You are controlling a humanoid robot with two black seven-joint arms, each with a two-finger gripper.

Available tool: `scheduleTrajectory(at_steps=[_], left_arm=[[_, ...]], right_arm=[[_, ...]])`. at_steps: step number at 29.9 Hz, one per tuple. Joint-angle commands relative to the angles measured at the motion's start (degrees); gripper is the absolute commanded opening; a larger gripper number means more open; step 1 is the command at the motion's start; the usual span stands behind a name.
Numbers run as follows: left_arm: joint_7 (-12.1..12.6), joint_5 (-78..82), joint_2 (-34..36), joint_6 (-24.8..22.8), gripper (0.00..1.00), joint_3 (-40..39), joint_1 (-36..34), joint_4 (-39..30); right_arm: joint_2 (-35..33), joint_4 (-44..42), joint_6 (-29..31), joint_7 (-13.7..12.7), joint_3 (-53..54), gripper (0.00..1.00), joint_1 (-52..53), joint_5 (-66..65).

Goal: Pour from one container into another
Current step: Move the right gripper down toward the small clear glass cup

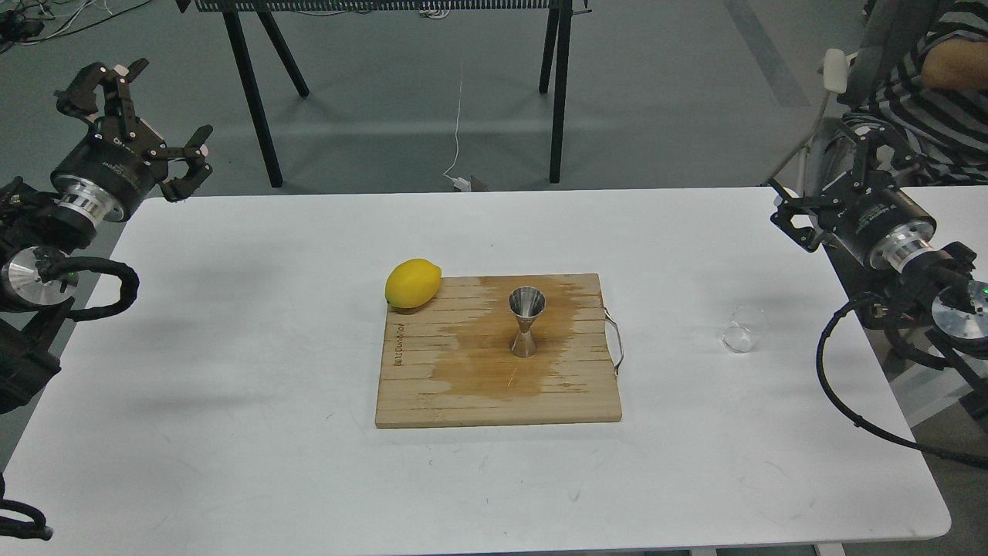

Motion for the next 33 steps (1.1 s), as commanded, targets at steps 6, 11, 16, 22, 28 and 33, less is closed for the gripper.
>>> scheduleTrajectory(at_steps=[6, 11, 16, 22, 28, 33], left_arm=[[-1.09, -0.05, 0.42, 0.01, 1.0, -0.01, -1.82, 0.04], [-1.09, -0.05, 1.04, 0.01, 1.0, -0.01, -1.82, -0.05], [-1.18, -0.05, 1.39, 0.01, 1.0, 0.07, -1.55, -0.05], [-1.27, -0.05, 1.39, 0.01, 1.0, 0.07, -1.11, -0.05], [-1.27, -0.05, 1.48, 0.01, 1.0, -0.01, -1.11, -0.4], [-1.44, -0.14, 2.36, 0.01, 1.0, -0.1, -1.11, -0.4]], right_arm=[[-8.43, 9.72, 3.92, 0.53, 5.59, 0.99, -12.6, 0.56], [-4.57, 11.3, 5.07, 0.96, 11.49, 0.99, -21.3, 0.82], [1.75, 11.74, 6.56, 1.4, 18.6, 0.99, -29.13, 0.91], [7.04, 16.57, 6.65, 1.23, 24.5, 0.99, -36.08, 0.91], [8.97, 21.76, 6.48, 1.05, 30.47, 0.99, -40.48, 1.52], [13.89, 21.59, 1.57, 0.96, 31.45, 0.99, -40.48, 5.66]])
